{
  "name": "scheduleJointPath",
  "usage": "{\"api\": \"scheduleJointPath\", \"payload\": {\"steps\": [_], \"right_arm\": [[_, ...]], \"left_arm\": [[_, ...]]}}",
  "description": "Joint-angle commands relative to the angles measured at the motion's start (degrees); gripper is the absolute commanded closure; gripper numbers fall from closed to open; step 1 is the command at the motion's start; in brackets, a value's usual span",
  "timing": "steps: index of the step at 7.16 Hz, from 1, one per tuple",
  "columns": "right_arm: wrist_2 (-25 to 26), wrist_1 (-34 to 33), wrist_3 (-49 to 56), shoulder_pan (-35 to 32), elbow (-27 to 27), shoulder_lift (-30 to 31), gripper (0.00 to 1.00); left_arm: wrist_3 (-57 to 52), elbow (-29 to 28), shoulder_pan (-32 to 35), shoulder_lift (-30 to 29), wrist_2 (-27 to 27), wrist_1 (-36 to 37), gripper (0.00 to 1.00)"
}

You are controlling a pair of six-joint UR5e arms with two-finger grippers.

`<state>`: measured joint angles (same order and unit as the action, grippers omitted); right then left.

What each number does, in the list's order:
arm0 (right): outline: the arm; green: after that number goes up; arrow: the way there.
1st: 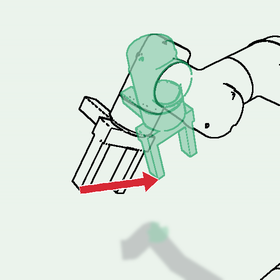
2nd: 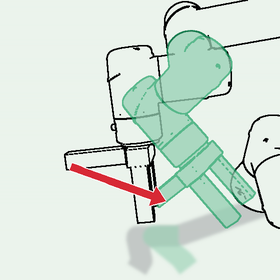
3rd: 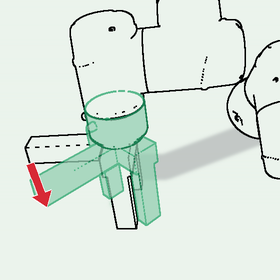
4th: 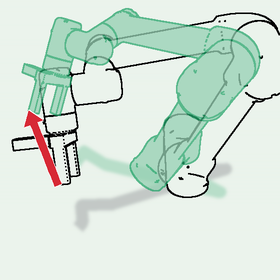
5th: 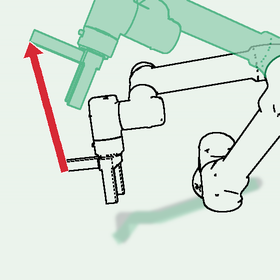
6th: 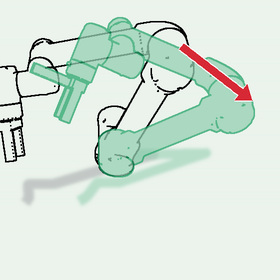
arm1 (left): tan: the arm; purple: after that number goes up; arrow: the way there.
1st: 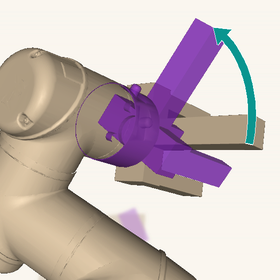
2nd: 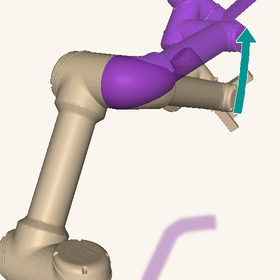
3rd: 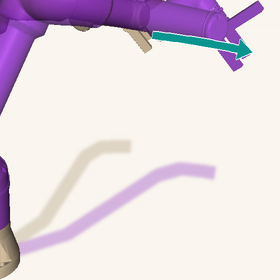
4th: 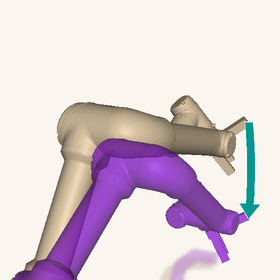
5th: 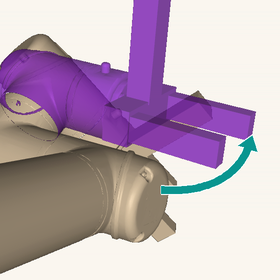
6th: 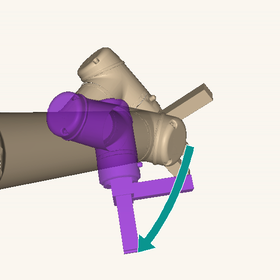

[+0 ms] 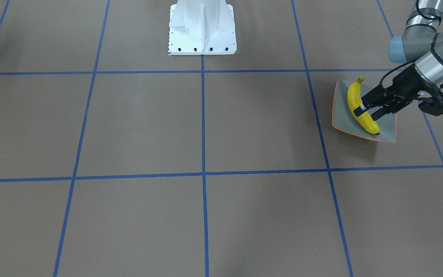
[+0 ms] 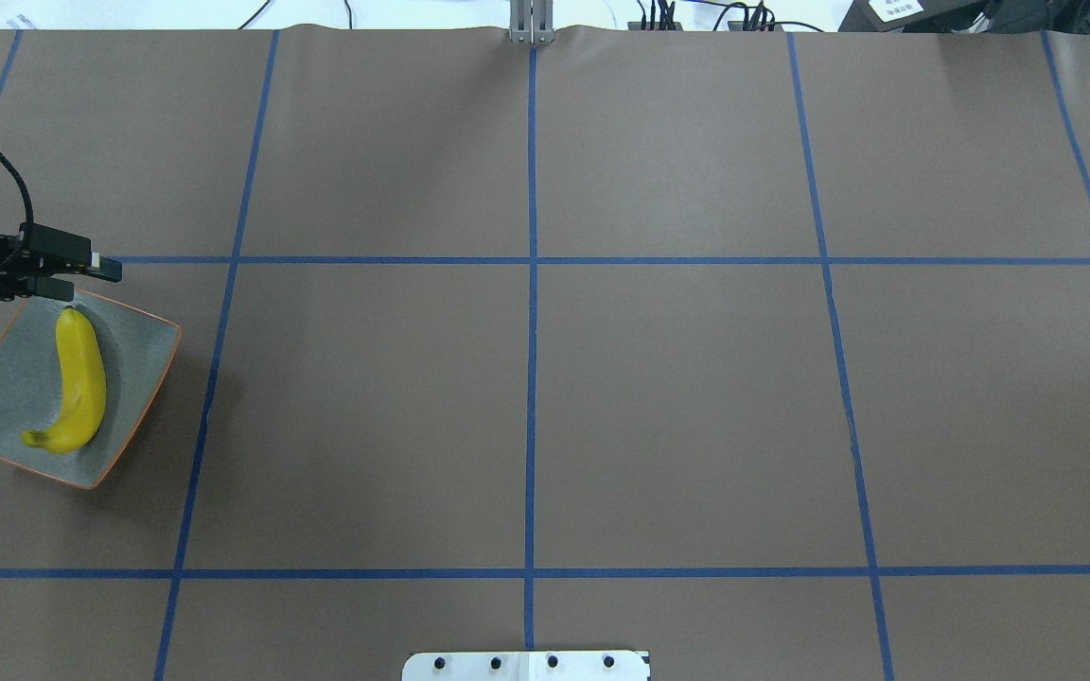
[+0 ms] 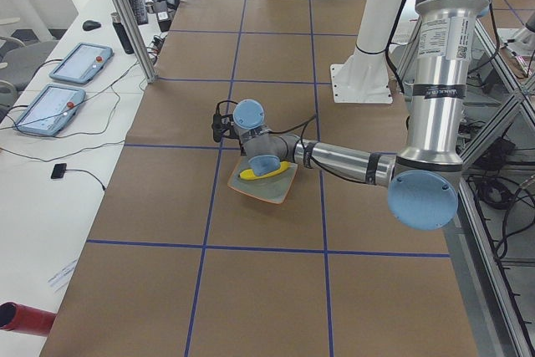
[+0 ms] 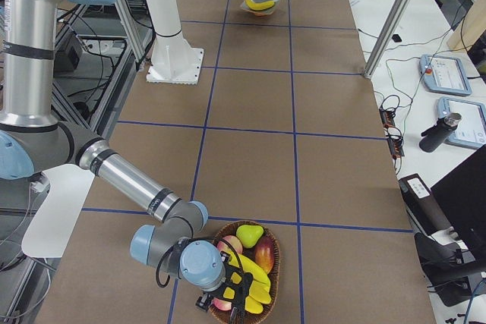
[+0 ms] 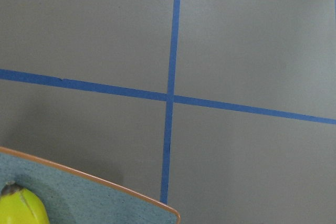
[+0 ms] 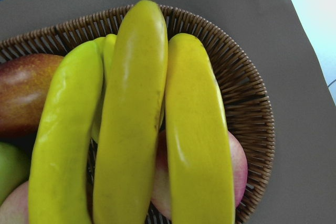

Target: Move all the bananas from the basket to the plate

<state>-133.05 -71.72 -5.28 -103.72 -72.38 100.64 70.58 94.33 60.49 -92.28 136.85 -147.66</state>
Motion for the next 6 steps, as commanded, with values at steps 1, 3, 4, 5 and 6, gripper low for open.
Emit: {"api": "scheduleJointPath", "payload": {"steps": [1, 3, 4, 5, 6], "right_arm": [[0.08, 0.0, 0.0, 0.18, 0.39, -0.27, 0.41], [0.08, -0.09, -0.08, 0.18, 0.22, -1.06, 1.0], [-0.1, 0.0, -0.08, 0.18, -0.3, -1.06, 1.0], [-0.27, 0.0, -0.08, 0.18, -0.48, -1.06, 1.0], [-0.45, 0.17, 0.09, 0.18, -1.27, -0.97, 1.0]], "left_arm": [[0.0, 0.06, 0.06, 0.08, 0.0, 0.0, 0.11], [0.09, 0.5, 0.15, 0.08, 0.0, 0.0, 0.11], [0.09, 0.85, 0.15, 0.34, 0.0, 0.0, 0.11], [0.26, 1.2, 0.15, 0.34, 0.0, 0.0, 0.11], [0.26, 1.21, 0.15, 0.34, 0.0, 0.0, 0.1]]}}
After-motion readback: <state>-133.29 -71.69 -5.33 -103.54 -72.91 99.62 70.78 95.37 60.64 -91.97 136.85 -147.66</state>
